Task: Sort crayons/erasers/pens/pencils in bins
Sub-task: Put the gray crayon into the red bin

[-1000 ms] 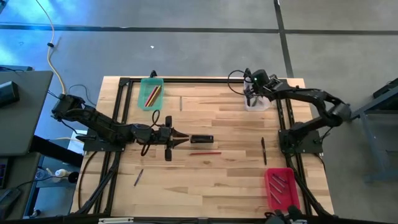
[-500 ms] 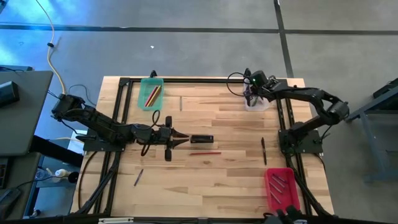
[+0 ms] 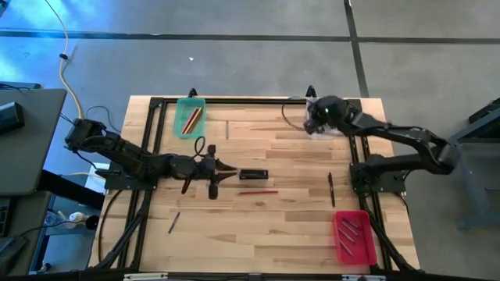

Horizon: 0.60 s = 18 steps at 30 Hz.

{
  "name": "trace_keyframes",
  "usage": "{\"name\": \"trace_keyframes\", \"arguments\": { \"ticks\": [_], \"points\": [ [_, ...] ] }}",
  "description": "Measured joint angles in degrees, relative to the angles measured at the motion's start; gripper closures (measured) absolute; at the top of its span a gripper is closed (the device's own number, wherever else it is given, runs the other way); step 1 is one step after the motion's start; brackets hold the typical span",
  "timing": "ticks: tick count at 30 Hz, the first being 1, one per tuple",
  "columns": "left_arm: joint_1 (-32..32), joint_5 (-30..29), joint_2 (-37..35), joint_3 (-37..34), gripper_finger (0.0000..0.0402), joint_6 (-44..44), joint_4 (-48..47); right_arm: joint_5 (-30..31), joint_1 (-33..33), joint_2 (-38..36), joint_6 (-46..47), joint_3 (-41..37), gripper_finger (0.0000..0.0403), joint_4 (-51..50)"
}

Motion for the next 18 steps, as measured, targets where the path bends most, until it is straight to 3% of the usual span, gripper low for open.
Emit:
{"name": "trace_keyframes", "arguments": {
  "ticks": [6,13,18],
  "points": [
    [6.18,-1.79,0.05,2.78,0.0361,-4.41,-11.52,-1.44,10.67,-5.65,2.94,-8.04,0.0394,17.03],
    [16.81,-4.31,4.24,12.53,0.0394,-13.76,-33.15,4.42,22.86,-6.28,3.38,-13.24,0.0391,34.20],
    [22.46,-4.14,11.78,17.89,0.0374,-15.79,-37.51,7.14,26.74,-6.60,0.73,-11.97,0.0399,35.51]
  ]
}}
